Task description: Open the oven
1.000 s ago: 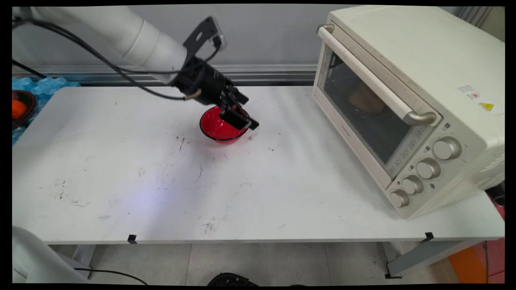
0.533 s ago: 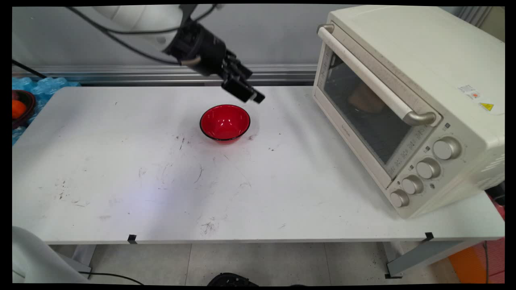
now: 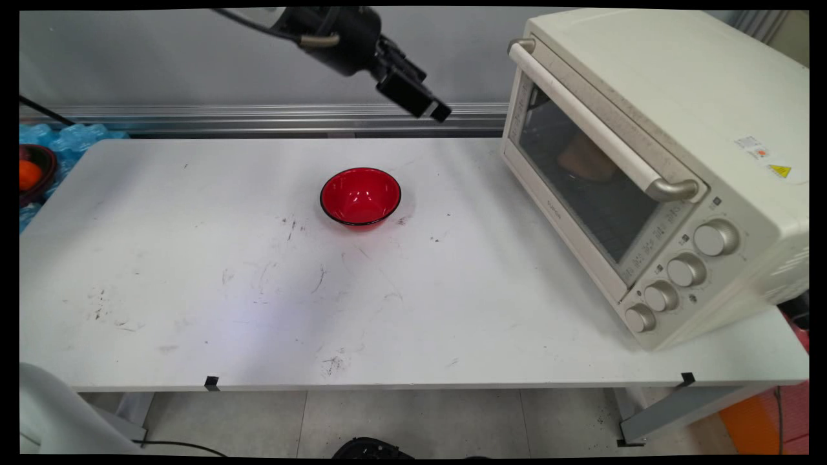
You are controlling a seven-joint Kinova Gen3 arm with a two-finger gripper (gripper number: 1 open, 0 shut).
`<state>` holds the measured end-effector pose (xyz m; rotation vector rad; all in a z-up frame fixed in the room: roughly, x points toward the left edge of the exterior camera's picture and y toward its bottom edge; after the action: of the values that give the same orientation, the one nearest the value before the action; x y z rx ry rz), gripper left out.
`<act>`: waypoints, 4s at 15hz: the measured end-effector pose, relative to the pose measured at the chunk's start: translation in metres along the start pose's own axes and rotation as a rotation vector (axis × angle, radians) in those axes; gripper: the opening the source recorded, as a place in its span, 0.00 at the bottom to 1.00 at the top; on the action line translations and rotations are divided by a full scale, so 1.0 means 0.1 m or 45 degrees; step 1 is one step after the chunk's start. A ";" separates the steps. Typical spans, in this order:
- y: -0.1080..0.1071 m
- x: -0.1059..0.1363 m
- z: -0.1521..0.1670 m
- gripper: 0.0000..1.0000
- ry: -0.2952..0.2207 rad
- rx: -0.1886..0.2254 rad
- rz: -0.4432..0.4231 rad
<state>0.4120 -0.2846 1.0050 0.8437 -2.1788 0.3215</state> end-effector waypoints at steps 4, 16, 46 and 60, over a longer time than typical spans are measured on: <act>0.01 0.22 0.02 1.00 0.022 -0.009 -0.015; 0.07 0.95 0.31 1.00 0.031 -0.011 -0.059; 0.09 1.66 1.72 0.00 -0.160 0.057 0.009; 0.12 1.47 1.84 0.00 -0.267 0.043 0.016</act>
<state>0.2271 -0.4307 0.9891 0.9176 -2.3795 0.2873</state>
